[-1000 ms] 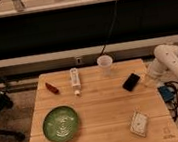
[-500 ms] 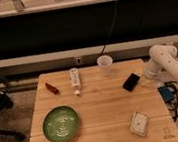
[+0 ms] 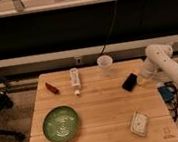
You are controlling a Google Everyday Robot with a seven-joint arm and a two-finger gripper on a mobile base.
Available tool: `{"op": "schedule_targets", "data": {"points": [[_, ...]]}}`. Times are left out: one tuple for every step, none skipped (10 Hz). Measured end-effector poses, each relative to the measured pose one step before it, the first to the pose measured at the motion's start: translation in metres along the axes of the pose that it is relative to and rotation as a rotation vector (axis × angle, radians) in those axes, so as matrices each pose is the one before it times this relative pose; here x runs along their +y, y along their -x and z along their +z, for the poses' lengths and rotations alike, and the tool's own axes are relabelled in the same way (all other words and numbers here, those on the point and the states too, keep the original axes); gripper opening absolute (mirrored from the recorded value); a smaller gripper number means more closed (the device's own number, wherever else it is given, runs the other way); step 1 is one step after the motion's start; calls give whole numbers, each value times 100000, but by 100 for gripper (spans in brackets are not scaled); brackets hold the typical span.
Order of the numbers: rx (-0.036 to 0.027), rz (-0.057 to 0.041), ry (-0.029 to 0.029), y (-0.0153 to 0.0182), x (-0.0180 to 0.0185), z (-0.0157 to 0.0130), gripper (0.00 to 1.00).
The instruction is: Push the eraser across the table
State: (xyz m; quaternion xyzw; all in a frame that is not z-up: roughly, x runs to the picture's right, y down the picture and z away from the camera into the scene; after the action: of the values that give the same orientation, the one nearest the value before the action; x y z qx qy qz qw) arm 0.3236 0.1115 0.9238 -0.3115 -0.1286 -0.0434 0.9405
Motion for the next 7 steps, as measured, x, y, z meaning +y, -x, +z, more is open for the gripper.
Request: {"op": "schedule_targets", "data": {"points": [[-203,-1308,151,571,-279,178,0],[-134,-1017,307,363,-129,173,0],[-186,-989,182,353,-152,108,0],[-96,-685,60,223,-147,56,0],[-112,-940,83,333,-241,88,0],[-210,-1410,15,542,-448,109,0],[-247,-971,-30,393,-305,91,0]]}}
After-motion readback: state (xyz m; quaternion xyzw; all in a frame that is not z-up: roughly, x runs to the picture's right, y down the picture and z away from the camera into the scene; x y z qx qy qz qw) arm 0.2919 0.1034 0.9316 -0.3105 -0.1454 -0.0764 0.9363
